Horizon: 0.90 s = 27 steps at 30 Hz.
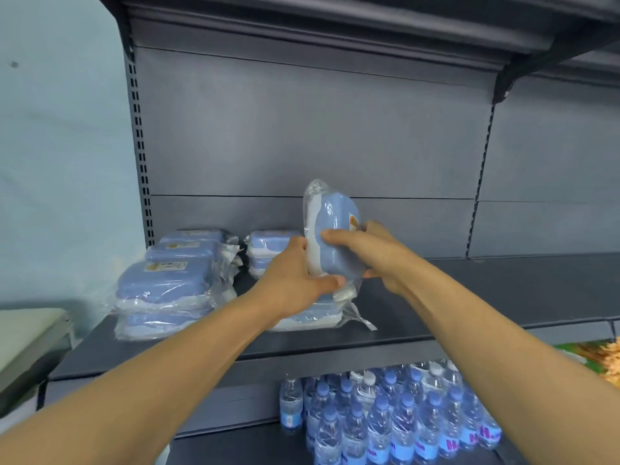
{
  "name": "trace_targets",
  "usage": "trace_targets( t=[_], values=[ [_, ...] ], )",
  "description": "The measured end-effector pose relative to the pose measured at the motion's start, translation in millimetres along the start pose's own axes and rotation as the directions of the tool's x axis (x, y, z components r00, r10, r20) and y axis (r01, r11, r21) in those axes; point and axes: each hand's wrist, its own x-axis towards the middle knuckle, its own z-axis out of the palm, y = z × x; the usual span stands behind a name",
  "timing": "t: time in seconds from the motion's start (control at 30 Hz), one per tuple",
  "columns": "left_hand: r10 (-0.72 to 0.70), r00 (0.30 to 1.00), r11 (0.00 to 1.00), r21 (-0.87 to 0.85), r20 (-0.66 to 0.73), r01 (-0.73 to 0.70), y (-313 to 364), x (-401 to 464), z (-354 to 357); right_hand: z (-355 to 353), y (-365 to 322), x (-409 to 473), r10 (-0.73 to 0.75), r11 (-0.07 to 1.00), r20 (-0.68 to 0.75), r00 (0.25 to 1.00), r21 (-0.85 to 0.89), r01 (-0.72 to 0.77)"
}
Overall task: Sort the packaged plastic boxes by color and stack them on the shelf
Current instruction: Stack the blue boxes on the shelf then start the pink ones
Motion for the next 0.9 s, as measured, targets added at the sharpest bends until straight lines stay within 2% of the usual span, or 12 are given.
trace_targets(
  t=[0.07, 0.1, 0.17, 0.23, 0.37, 0.53, 0.67, 0.77, 0.9],
  values=[
    [-0.035, 0.996, 0.993, 0.111, 0.079, 0.026, -3, -4, -10, -2, 1, 10, -0.077, 0.996, -0.024, 0.997, -0.045, 0.076],
    [-0.058, 0.995, 0.985, 0.169, 0.076, 0.044, -6, -5, -17, -5, 1, 15, -0.132, 0.988, -0.036, 0.991, -0.087, 0.129],
    [-0.08, 0.997, 0.968, 0.24, 0.008, 0.076, -16, -5, -31, -12, 3, 26, -0.229, 0.949, 0.0, 0.973, -0.221, 0.223],
    [-0.087, 0.994, 0.961, 0.256, -0.067, 0.102, -27, -4, -43, -13, 3, 35, -0.269, 0.892, 0.132, 0.954, -0.339, 0.298],
    [-0.1, 0.986, 0.954, 0.269, -0.133, 0.133, -49, -4, -52, 7, 5, 54, -0.251, 0.798, 0.39, 0.886, -0.435, 0.418],
    [-0.15, 0.984, 0.933, 0.315, -0.094, 0.173, -69, -7, -46, 28, 19, 74, -0.095, 0.791, 0.526, 0.845, -0.475, 0.385],
    [-0.143, 0.985, 0.919, 0.357, -0.1, 0.169, -75, -5, -40, 29, 30, 74, -0.093, 0.805, 0.54, 0.836, -0.454, 0.383],
    [-0.09, 0.99, 0.909, 0.398, -0.109, 0.126, -73, -4, -35, 23, 32, 65, -0.131, 0.734, 0.529, 0.838, -0.517, 0.441],
    [-0.016, 0.993, 0.872, 0.484, -0.121, 0.073, -68, 0, -28, 6, 33, 41, -0.286, 0.8, 0.324, 0.902, -0.437, 0.41]
  ],
)
